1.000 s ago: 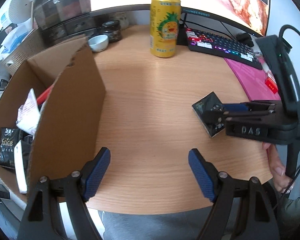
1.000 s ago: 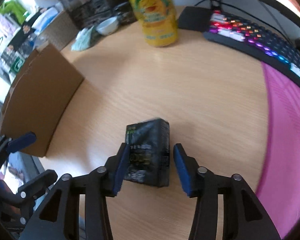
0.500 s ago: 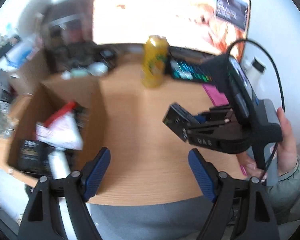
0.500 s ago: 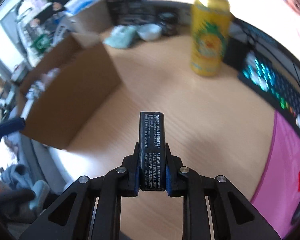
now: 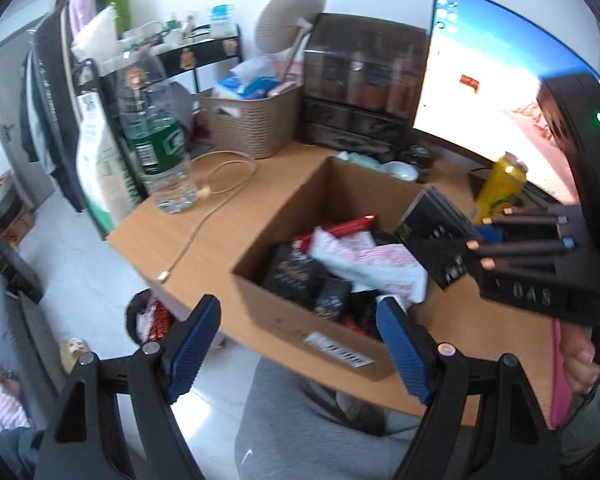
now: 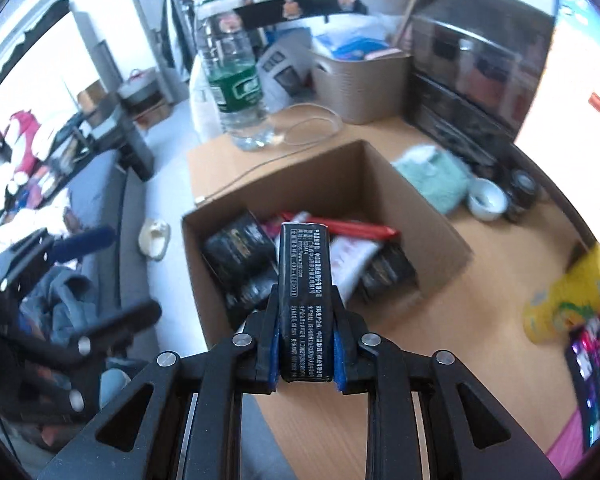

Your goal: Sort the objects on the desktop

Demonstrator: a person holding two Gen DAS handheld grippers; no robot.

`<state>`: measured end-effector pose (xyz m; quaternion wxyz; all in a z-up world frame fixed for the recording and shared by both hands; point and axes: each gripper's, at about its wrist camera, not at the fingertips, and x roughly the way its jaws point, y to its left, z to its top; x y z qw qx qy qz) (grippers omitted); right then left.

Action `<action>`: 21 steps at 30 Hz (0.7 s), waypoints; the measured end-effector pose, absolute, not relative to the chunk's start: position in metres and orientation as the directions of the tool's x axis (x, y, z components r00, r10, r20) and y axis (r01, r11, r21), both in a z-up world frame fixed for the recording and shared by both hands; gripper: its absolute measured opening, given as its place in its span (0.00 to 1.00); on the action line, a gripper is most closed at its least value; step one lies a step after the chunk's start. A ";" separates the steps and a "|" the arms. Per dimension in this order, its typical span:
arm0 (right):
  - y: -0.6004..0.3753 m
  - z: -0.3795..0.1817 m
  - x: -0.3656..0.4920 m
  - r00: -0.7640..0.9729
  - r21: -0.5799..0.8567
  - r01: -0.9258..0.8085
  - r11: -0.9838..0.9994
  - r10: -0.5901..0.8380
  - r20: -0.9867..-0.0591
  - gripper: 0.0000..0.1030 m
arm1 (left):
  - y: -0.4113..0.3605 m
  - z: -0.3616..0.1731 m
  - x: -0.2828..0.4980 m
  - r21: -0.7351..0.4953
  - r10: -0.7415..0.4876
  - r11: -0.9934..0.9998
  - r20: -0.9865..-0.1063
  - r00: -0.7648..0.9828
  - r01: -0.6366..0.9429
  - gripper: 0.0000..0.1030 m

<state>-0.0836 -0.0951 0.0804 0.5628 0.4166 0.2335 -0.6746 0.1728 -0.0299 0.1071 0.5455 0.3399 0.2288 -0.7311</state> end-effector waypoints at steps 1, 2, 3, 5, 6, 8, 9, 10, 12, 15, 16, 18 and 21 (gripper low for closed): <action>-0.099 0.078 -0.085 -0.017 0.155 0.954 -0.258 -0.561 -0.828 0.22 | -0.029 0.106 0.175 0.050 -0.646 -0.289 -0.747 -0.156 0.956 0.80; -0.103 0.077 -0.085 -0.017 0.152 0.955 -0.253 -0.560 -0.828 0.23 | -0.026 0.106 0.177 0.064 -0.651 -0.280 -0.746 -0.140 0.958 0.80; -0.104 0.076 -0.084 -0.014 0.150 0.958 -0.244 -0.563 -0.826 0.23 | -0.025 0.106 0.178 0.084 -0.658 -0.272 -0.743 -0.121 0.959 0.80; -0.105 0.074 -0.087 0.004 0.163 0.959 -0.232 -0.564 -0.826 0.29 | -0.025 0.105 0.179 0.111 -0.668 -0.251 -0.739 -0.089 0.962 0.80; -0.104 0.074 -0.088 0.010 0.169 0.959 -0.229 -0.565 -0.825 0.29 | -0.025 0.105 0.179 0.122 -0.668 -0.242 -0.740 -0.074 0.963 0.80; -0.100 0.077 -0.089 0.010 0.165 0.961 -0.220 -0.574 -0.819 0.29 | -0.026 0.104 0.179 0.129 -0.667 -0.234 -0.742 -0.063 0.964 0.80; -0.097 0.078 -0.089 0.007 0.162 0.962 -0.218 -0.576 -0.817 0.29 | -0.026 0.105 0.178 0.132 -0.668 -0.230 -0.742 -0.058 0.964 0.80; -0.093 0.078 -0.089 0.006 0.158 0.964 -0.213 -0.578 -0.816 0.29 | -0.025 0.105 0.177 0.136 -0.670 -0.229 -0.740 -0.055 0.964 0.80; -0.086 0.079 -0.087 0.004 0.147 0.968 -0.205 -0.571 -0.821 0.29 | -0.022 0.107 0.175 0.150 -0.677 -0.226 -0.735 -0.045 0.963 0.80; -0.074 0.076 -0.086 -0.006 0.126 0.971 -0.201 -0.552 -0.834 0.30 | -0.022 0.105 0.177 0.140 -0.665 -0.223 -0.745 -0.046 0.965 0.80; -0.071 0.075 -0.085 -0.008 0.119 0.973 -0.198 -0.544 -0.839 0.30 | -0.022 0.104 0.179 0.131 -0.659 -0.222 -0.751 -0.050 0.966 0.80; -0.067 0.073 -0.083 -0.018 0.098 0.977 -0.190 -0.530 -0.848 0.30 | -0.022 0.100 0.182 0.099 -0.634 -0.227 -0.770 -0.070 0.969 0.80; -0.064 0.065 -0.081 -0.033 0.077 0.977 -0.199 -0.496 -0.868 0.30 | -0.024 0.095 0.183 0.080 -0.619 -0.226 -0.781 -0.080 0.971 0.80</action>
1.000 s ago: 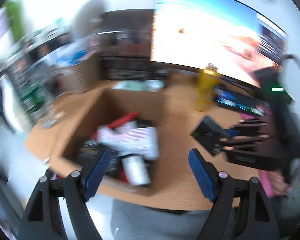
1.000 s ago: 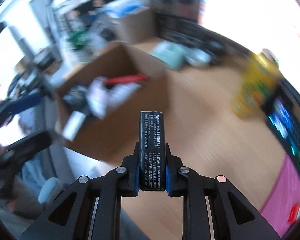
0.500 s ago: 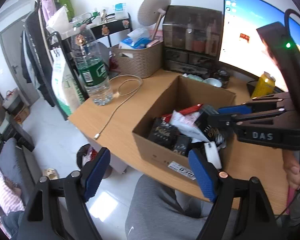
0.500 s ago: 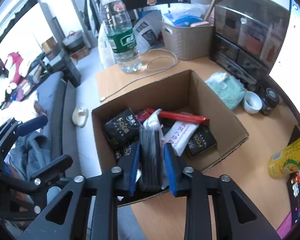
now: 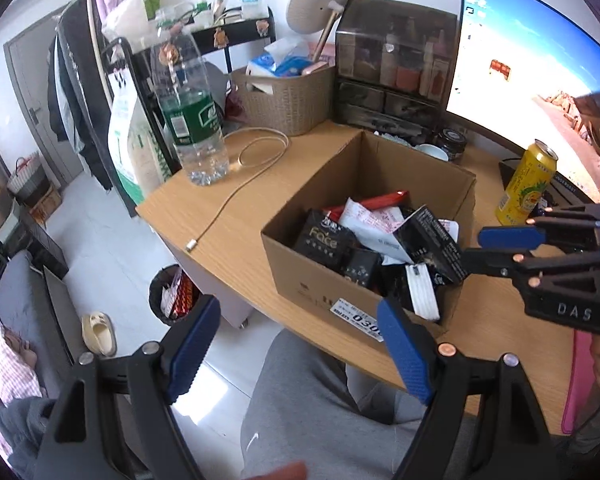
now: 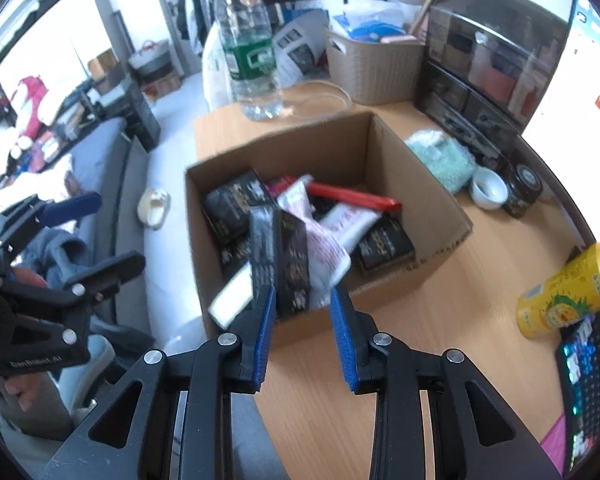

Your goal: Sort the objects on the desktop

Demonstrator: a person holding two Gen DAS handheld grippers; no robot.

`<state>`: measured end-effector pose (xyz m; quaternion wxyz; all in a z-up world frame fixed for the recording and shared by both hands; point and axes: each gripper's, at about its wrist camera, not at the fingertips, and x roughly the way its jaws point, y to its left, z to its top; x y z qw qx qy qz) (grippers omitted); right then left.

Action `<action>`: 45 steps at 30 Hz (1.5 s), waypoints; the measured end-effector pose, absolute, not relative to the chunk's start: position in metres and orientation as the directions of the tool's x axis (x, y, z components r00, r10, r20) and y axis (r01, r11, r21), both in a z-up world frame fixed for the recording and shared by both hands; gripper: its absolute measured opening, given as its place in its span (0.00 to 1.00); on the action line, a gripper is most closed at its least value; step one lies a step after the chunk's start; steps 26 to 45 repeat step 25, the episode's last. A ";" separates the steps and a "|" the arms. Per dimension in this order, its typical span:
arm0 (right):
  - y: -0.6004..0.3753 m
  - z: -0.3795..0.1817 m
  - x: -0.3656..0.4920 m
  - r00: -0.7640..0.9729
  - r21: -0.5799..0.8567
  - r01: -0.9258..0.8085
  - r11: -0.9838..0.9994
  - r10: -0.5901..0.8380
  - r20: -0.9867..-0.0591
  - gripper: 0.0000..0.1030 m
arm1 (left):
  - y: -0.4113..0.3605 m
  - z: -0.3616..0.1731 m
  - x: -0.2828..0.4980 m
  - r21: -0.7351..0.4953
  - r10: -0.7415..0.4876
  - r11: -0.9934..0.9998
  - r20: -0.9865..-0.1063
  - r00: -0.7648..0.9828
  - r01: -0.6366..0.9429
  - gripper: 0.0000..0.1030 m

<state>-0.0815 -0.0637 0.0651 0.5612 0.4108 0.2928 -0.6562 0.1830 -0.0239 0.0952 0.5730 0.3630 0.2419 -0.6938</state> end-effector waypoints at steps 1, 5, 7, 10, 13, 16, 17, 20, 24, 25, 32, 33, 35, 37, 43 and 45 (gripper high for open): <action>-0.062 0.062 -0.081 -0.027 0.079 0.977 -0.196 -0.486 -0.874 0.30 | -0.024 0.093 0.183 0.083 -0.615 -0.223 -0.785 -0.074 0.971 0.80; -0.055 0.055 -0.080 -0.035 0.069 0.977 -0.203 -0.467 -0.884 0.30 | -0.023 0.094 0.179 0.089 -0.613 -0.232 -0.787 -0.074 0.969 0.80; -0.052 0.057 -0.080 -0.043 0.060 0.978 -0.200 -0.474 -0.879 0.30 | -0.021 0.097 0.177 0.102 -0.621 -0.234 -0.781 -0.068 0.967 0.80; -0.048 0.062 -0.081 -0.041 0.062 0.979 -0.195 -0.484 -0.874 0.30 | -0.019 0.100 0.176 0.119 -0.627 -0.228 -0.777 -0.053 0.966 0.80; -0.044 0.066 -0.080 -0.027 0.072 0.981 -0.182 -0.491 -0.871 0.30 | -0.018 0.101 0.176 0.108 -0.622 -0.231 -0.781 -0.062 0.967 0.80; -0.043 0.065 -0.079 -0.027 0.067 0.982 -0.174 -0.485 -0.874 0.30 | -0.015 0.102 0.175 0.113 -0.625 -0.232 -0.778 -0.059 0.966 0.80; -0.044 0.063 -0.078 -0.022 0.064 0.984 -0.165 -0.474 -0.880 0.30 | -0.015 0.103 0.174 0.114 -0.629 -0.232 -0.776 -0.059 0.966 0.80; -0.044 0.060 -0.079 -0.006 0.078 0.984 -0.159 -0.467 -0.884 0.30 | -0.015 0.103 0.174 0.105 -0.624 -0.234 -0.779 -0.066 0.967 0.80; -0.043 0.062 -0.079 -0.011 0.075 0.984 -0.164 -0.472 -0.881 0.30 | -0.016 0.104 0.176 0.107 -0.625 -0.223 -0.778 -0.058 0.969 0.80; -0.043 0.062 -0.079 -0.011 0.075 0.984 -0.164 -0.472 -0.881 0.30 | -0.015 0.105 0.177 0.108 -0.628 -0.221 -0.776 -0.057 0.969 0.80; -0.043 0.062 -0.079 -0.011 0.075 0.984 -0.164 -0.472 -0.881 0.30 | -0.015 0.105 0.177 0.108 -0.628 -0.221 -0.776 -0.057 0.969 0.80; -0.043 0.062 -0.079 -0.011 0.075 0.984 -0.164 -0.472 -0.881 0.30 | -0.015 0.105 0.177 0.108 -0.628 -0.221 -0.776 -0.057 0.969 0.80; -0.043 0.062 -0.079 -0.011 0.075 0.984 -0.164 -0.472 -0.881 0.30 | -0.015 0.105 0.177 0.108 -0.628 -0.221 -0.776 -0.057 0.969 0.80; -0.043 0.062 -0.079 -0.011 0.075 0.984 -0.164 -0.472 -0.881 0.30 | -0.015 0.105 0.177 0.108 -0.628 -0.221 -0.776 -0.057 0.969 0.80; -0.043 0.062 -0.079 -0.011 0.075 0.984 -0.164 -0.472 -0.881 0.30 | -0.015 0.105 0.177 0.108 -0.628 -0.221 -0.776 -0.057 0.969 0.80; -0.043 0.062 -0.079 -0.011 0.075 0.984 -0.164 -0.472 -0.881 0.30 | -0.015 0.105 0.177 0.108 -0.628 -0.221 -0.776 -0.057 0.969 0.80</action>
